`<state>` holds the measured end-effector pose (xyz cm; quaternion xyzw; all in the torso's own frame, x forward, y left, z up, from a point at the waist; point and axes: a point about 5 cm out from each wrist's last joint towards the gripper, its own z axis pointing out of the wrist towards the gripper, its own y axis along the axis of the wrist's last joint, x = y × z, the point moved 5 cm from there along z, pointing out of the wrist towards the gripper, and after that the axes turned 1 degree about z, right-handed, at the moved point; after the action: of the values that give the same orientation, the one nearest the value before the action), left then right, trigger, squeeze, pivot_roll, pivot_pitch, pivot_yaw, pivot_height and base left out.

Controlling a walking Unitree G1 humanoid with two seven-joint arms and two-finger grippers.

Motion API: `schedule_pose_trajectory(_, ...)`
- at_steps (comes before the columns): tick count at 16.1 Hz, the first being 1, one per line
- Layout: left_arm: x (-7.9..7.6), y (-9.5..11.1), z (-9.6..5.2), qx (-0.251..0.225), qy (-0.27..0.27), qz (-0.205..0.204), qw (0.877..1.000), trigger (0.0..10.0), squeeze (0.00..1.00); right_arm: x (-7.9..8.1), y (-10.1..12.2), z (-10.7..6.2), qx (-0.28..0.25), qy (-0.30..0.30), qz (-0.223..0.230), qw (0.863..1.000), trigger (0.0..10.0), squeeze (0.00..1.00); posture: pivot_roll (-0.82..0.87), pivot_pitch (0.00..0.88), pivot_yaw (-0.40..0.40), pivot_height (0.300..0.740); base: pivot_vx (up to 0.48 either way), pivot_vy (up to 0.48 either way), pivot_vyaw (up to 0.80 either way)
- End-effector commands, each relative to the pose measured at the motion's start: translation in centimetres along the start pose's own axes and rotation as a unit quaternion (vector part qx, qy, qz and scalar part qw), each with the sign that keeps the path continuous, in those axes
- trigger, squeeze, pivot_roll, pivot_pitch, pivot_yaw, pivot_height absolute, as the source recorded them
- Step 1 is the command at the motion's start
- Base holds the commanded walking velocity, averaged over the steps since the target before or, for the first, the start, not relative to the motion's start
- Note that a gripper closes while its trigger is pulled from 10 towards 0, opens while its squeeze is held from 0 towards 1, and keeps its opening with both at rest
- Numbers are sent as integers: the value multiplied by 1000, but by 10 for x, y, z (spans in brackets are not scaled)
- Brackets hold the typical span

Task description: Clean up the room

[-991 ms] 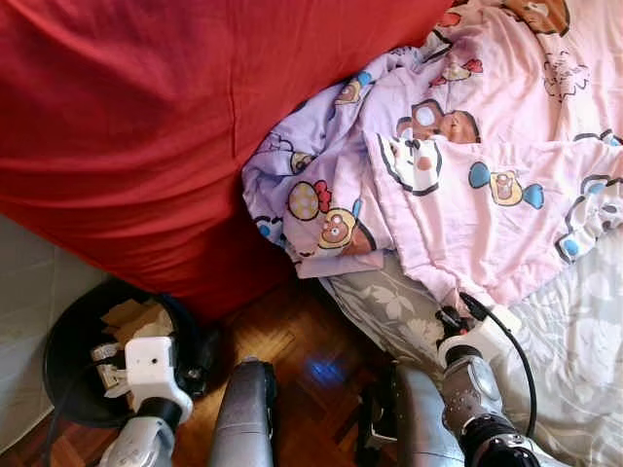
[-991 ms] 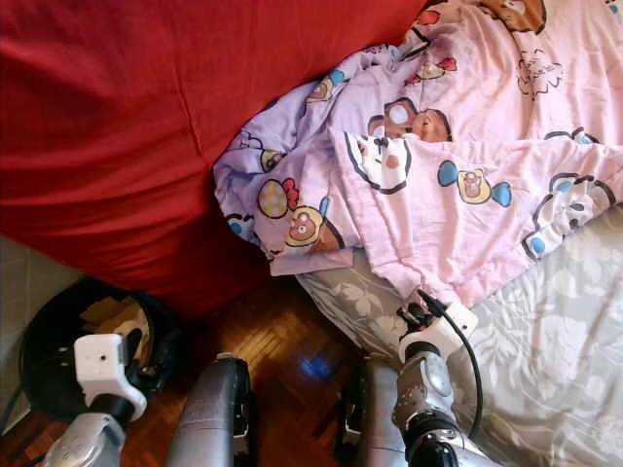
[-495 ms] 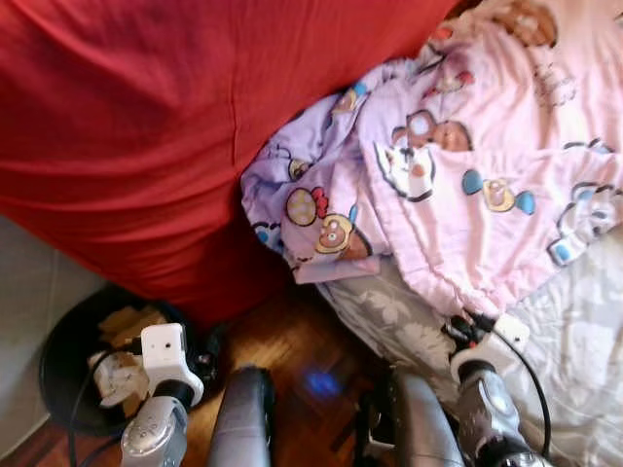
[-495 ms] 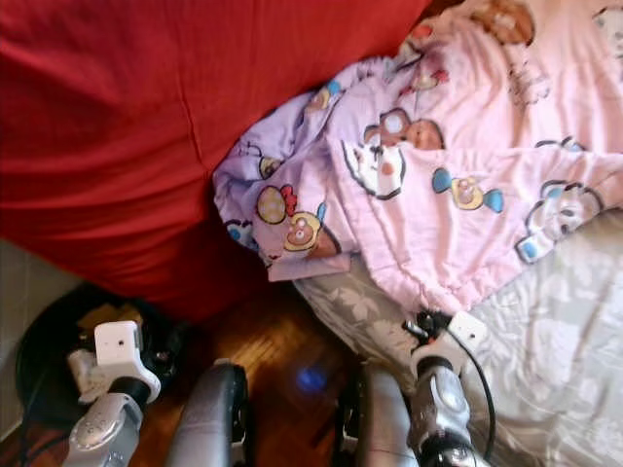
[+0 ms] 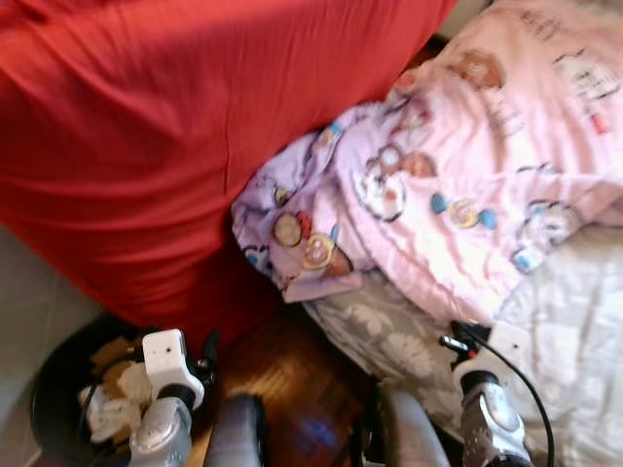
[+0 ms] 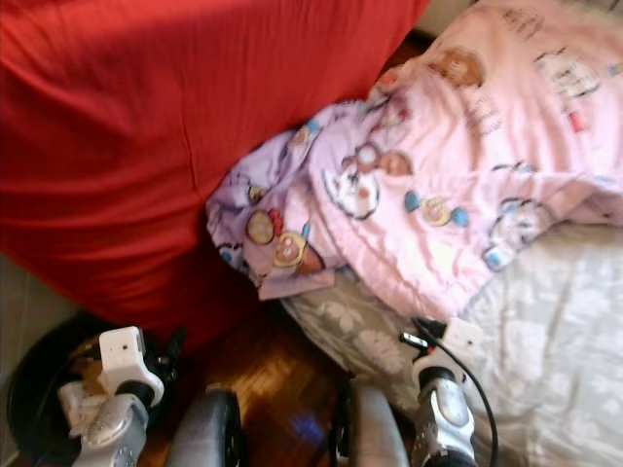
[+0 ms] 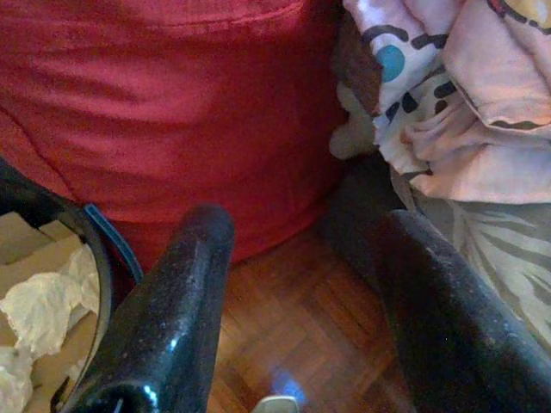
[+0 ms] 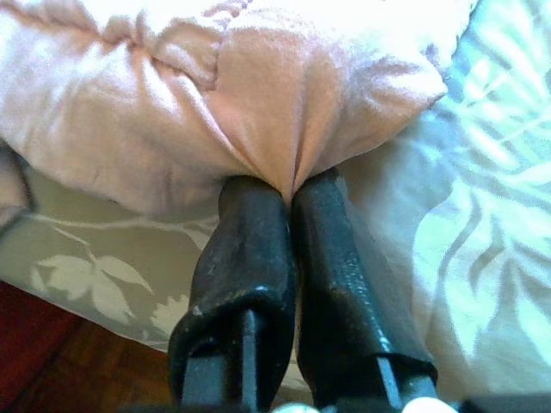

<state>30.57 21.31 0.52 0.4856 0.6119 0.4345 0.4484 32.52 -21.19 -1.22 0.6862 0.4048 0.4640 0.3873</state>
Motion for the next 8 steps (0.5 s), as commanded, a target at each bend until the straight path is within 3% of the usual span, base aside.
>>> schedule_pose_trajectory(1, 11, -12, -5, 15, 21, -8, 1000, 10000, 0, -2, -11, -5, 19, -3, -6, 1000, 10000, 0, 48, 161, -11, 706, 0, 0, 0)
schedule_pose_trajectory(4, 15, -21, -3, 31, 25, -7, 999, 10000, 0, -2, -8, -3, 17, -3, -10, 1000, 10000, 0, 42, 141, -10, 740, 0, 0, 0)
schedule_pose_trajectory(8, 34, -46, -9, 88, 60, -2, 994, 10000, 0, -13, -7, -4, 17, -27, -18, 999, 10000, 0, 41, 115, -4, 740, 0, 0, 0)
